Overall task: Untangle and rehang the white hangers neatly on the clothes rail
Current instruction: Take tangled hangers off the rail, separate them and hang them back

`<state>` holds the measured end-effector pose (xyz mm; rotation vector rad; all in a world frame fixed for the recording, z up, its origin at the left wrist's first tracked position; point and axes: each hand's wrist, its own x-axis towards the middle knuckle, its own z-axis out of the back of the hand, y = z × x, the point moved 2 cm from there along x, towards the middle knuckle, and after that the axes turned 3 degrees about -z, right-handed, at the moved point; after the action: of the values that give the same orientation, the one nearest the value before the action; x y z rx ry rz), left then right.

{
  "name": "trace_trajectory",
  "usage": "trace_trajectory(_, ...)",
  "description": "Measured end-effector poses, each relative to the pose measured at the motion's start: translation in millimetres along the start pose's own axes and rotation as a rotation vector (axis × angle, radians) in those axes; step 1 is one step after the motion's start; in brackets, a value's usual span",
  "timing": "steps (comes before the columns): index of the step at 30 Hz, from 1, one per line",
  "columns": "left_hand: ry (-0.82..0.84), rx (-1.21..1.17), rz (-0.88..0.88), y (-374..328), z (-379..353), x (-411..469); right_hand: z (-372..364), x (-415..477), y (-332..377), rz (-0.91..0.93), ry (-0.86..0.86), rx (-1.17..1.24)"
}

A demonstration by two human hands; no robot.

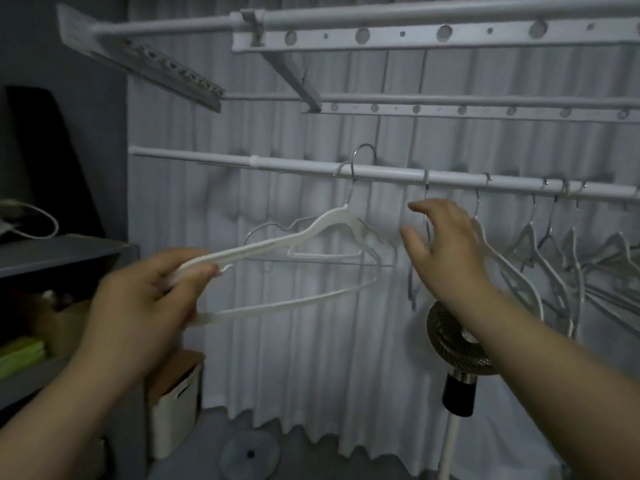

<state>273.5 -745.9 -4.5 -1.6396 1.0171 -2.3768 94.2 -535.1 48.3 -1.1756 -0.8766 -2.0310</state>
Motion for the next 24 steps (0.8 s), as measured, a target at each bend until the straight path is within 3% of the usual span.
trace_trajectory(4, -0.015, -0.013, 0.097, -6.3, 31.5, -11.2, 8.3, -9.9, 23.9, -0.013, 0.203, 0.125)
trace_trajectory(8, 0.035, -0.028, 0.111, -18.7, 44.1, -23.5, 14.5, -14.7, 40.3, -0.253, 0.448, 0.480)
trace_trajectory(12, 0.001, -0.057, 0.143, -17.5, 49.2, -35.5, 22.3, -25.1, 52.1, -0.365, 0.656, 0.703)
trace_trajectory(17, -0.012, -0.087, 0.215, -1.2, 46.5, -41.4, 33.5, -40.4, 52.9, -0.394, 0.813, 0.733)
trace_trajectory(19, 0.074, -0.036, 0.298, 9.2, 36.5, -41.3, 36.3, -46.9, 52.7, -0.418, 0.793, 0.709)
trace_trajectory(22, 0.249, 0.252, 0.309, 7.2, 11.3, -43.0, 36.2, -52.7, 50.4, -0.423, 0.583, 0.597)
trace_trajectory(24, 0.245, 0.174, 0.274, -11.3, -7.1, -47.0, 34.6, -55.4, 47.1, -0.402, 0.484, 0.491)
